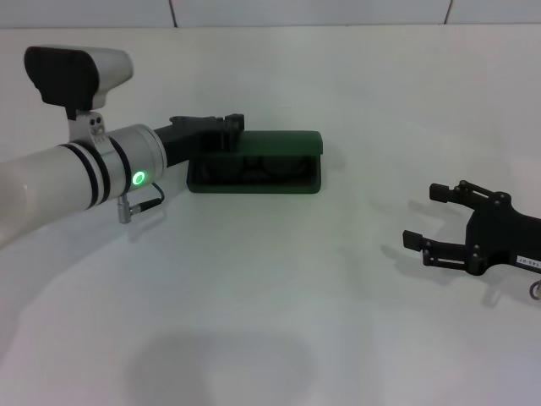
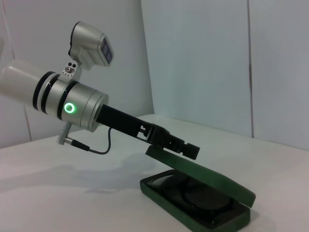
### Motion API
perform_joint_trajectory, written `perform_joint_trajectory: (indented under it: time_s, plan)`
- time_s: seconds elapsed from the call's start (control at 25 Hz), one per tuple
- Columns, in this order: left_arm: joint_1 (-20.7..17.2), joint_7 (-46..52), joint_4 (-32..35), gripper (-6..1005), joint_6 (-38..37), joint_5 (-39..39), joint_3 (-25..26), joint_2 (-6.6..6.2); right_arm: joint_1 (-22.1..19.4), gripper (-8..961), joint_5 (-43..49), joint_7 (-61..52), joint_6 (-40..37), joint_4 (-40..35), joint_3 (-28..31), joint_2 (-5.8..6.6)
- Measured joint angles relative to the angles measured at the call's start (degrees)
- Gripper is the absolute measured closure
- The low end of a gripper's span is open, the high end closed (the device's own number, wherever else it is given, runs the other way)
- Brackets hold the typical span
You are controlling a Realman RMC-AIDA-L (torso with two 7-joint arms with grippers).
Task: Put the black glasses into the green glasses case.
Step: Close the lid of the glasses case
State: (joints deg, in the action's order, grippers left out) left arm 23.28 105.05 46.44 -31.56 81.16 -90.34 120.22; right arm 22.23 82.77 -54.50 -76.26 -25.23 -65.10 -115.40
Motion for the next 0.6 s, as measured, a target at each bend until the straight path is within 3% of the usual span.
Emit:
perform_joint_trajectory:
  time_s: [0.36,0.6]
  plan:
    - [-0.5,-9.0,-1.7,987,-0.7,-10.2,0.0,-0.04,0.0,75,0.0,-0.1,0.1,0.0,-0.1,0.0]
    - [-0.3,-12.8,-4.1,987,-1.6,-12.9,0.0,0.01,0.0,75,0.0,-0.2,0.1,0.0,-0.1,0.0]
